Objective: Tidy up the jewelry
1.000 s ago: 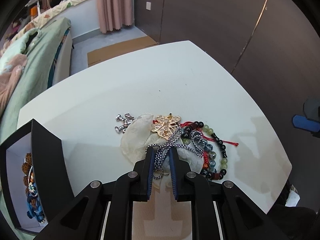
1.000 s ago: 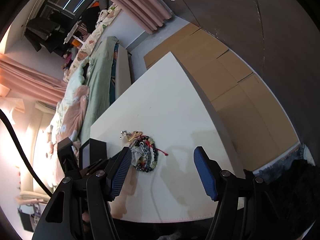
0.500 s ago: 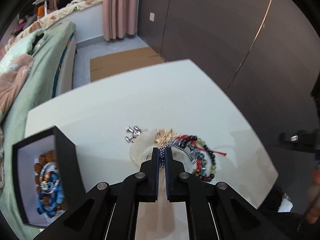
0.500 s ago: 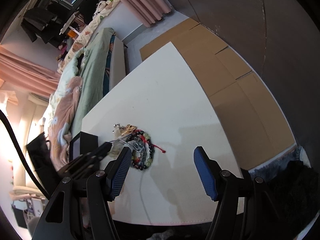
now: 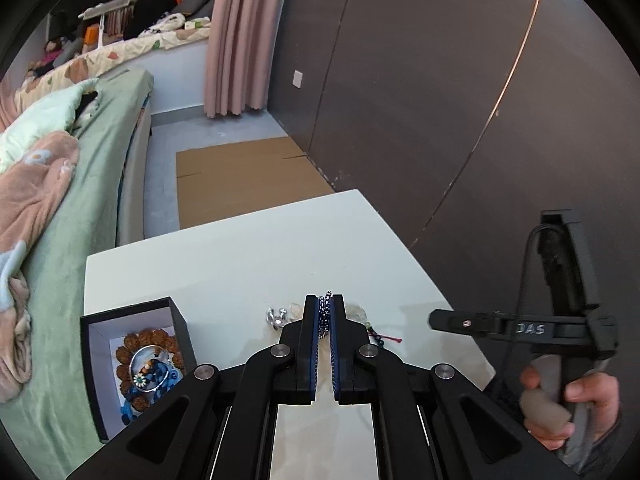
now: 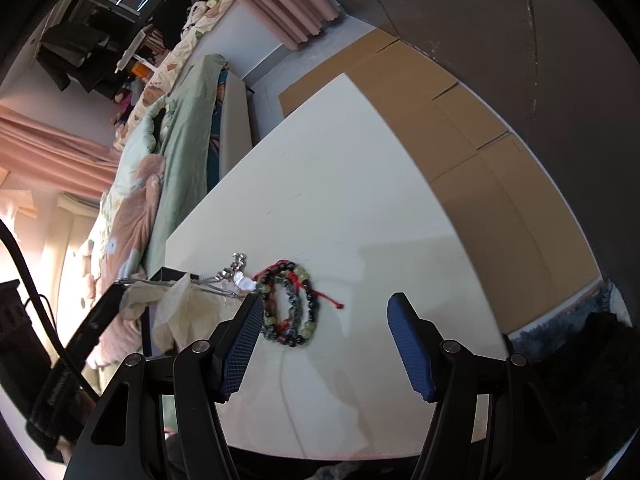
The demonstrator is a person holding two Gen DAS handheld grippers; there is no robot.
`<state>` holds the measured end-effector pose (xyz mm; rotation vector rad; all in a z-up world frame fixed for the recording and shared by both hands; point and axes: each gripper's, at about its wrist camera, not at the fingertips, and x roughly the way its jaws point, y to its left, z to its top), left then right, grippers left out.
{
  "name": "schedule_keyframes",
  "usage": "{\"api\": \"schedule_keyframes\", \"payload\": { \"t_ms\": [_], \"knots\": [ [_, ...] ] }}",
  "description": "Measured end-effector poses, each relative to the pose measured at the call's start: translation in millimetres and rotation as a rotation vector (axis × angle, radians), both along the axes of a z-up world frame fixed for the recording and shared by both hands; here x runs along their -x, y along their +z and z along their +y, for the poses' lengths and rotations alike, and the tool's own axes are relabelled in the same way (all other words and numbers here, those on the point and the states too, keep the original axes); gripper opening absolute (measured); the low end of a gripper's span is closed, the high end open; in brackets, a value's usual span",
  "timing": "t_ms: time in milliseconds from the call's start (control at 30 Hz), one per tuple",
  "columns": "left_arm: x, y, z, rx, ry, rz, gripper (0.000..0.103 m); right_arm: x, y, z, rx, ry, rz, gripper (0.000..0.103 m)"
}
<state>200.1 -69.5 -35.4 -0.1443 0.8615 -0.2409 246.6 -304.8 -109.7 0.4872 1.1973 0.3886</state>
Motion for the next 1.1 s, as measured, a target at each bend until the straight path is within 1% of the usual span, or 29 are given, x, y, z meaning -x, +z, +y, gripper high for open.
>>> {"api": "schedule_keyframes", "payload": {
  "t_ms": [100,200,267,367,500,667,867,900,933,967,1000,1100],
  "knots": [
    [4,2,7,0.024,0.006,0.005,0.005,0,-1,7,-0.010,0.014,0.000,0.065],
    [6,4,12,0.034,0.014,0.005,0.005,0,-1,17,-0.044,0.041,0.006,0.065],
    [7,4,15,0.035,0.023,0.001,0.005,1,-3,27,-0.103,0.074,0.018,0.065],
    [8,4,19,0.039,0.036,0.000,0.005,3,-4,45,-0.237,0.135,0.037,0.065],
    [9,5,25,0.046,0.044,-0.002,0.005,2,-8,62,-0.345,0.156,0.058,0.065],
    [13,14,31,0.071,0.050,-0.018,0.005,1,-14,85,-0.422,0.157,0.081,0.065],
    [18,29,36,0.100,0.048,-0.046,0.005,3,-14,128,-0.517,0.200,0.086,0.065],
    [19,32,38,0.100,0.050,-0.051,0.005,3,-13,132,-0.523,0.206,0.081,0.058],
    [21,35,40,0.101,0.054,-0.058,0.005,4,-11,136,-0.530,0.210,0.064,0.049],
    [22,36,43,0.102,0.058,-0.063,0.005,5,-9,141,-0.535,0.219,0.053,0.025],
    [23,39,46,0.104,0.064,-0.069,0.005,5,-7,143,-0.540,0.228,0.047,0.009],
    [26,49,61,0.110,0.093,-0.096,0.005,5,-1,147,-0.511,0.232,0.006,0.006]
  ]
}}
